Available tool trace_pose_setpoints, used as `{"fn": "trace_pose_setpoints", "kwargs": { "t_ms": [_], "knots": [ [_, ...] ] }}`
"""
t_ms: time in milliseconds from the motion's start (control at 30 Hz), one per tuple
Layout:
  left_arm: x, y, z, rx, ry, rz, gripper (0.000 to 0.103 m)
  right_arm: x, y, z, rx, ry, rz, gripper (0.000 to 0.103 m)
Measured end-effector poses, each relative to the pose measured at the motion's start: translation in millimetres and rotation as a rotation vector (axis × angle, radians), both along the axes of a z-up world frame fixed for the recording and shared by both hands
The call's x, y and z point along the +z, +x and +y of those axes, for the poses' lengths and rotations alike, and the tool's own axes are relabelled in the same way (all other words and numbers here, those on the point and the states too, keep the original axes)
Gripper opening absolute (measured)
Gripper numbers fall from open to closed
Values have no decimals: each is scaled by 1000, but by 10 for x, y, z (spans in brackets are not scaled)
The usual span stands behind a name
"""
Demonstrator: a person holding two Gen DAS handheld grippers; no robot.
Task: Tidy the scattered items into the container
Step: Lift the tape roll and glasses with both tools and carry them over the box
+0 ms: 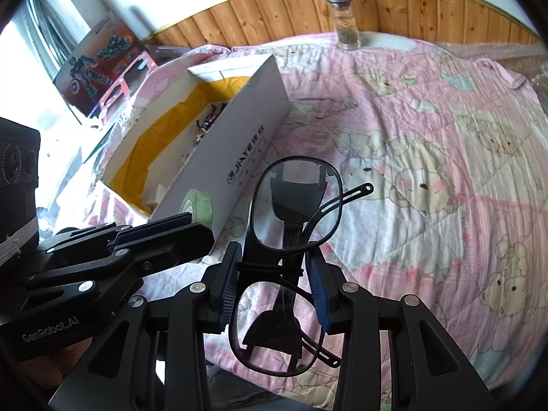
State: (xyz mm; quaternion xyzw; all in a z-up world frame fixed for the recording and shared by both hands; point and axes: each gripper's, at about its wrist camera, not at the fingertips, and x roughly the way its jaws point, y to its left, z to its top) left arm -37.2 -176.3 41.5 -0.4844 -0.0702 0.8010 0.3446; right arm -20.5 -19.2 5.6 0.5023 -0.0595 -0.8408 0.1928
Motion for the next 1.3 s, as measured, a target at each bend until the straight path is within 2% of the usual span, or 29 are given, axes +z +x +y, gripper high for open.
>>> {"fn": "trace_pose_setpoints", "kwargs": {
  "t_ms": [900, 1300],
  "knots": [
    [280, -261, -838, 128, 100, 20, 14, 354, -258, -639, 133, 16, 54, 40],
    [367, -476, -1228, 198, 112, 43, 14, 470, -414, -912, 187, 15, 74, 40]
  ]
}}
